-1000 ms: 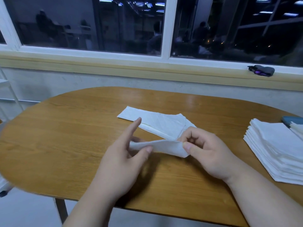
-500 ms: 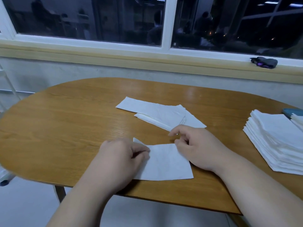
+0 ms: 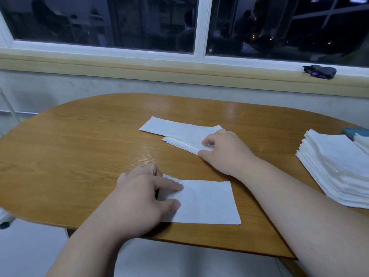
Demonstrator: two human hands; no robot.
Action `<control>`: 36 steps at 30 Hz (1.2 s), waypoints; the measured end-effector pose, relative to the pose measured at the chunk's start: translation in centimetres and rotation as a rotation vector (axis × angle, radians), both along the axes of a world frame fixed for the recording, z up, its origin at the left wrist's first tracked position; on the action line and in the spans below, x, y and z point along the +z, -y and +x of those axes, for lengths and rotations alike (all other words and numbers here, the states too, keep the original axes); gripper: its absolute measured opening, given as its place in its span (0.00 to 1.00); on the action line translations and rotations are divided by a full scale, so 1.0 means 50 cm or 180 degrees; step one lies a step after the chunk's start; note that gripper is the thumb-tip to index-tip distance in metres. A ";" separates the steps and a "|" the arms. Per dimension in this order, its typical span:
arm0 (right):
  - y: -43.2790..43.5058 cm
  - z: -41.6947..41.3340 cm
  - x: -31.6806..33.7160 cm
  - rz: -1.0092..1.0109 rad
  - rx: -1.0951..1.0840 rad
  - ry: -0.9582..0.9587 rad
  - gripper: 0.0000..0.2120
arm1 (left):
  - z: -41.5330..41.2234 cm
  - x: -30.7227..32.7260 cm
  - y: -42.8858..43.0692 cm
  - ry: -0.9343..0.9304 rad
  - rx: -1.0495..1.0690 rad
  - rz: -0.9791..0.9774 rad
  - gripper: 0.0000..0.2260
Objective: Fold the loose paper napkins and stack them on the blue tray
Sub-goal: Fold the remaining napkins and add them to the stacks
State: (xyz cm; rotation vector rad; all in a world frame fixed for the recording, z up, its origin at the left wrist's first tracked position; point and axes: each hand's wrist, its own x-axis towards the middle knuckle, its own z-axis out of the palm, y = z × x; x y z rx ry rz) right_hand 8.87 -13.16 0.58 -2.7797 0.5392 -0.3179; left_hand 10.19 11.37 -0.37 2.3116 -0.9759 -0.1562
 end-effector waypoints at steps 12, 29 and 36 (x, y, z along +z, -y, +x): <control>0.015 0.013 -0.018 0.0703 -0.0153 0.0397 0.08 | 0.010 -0.009 0.001 -0.0211 -0.0114 -0.0133 0.09; -0.049 -0.150 0.055 0.1318 0.0386 0.1771 0.07 | 0.011 -0.004 -0.005 -0.0374 0.0261 -0.1215 0.21; -0.065 -0.197 0.048 0.2561 0.0570 0.1572 0.06 | -0.011 0.016 -0.011 -0.0937 0.0015 -0.1698 0.35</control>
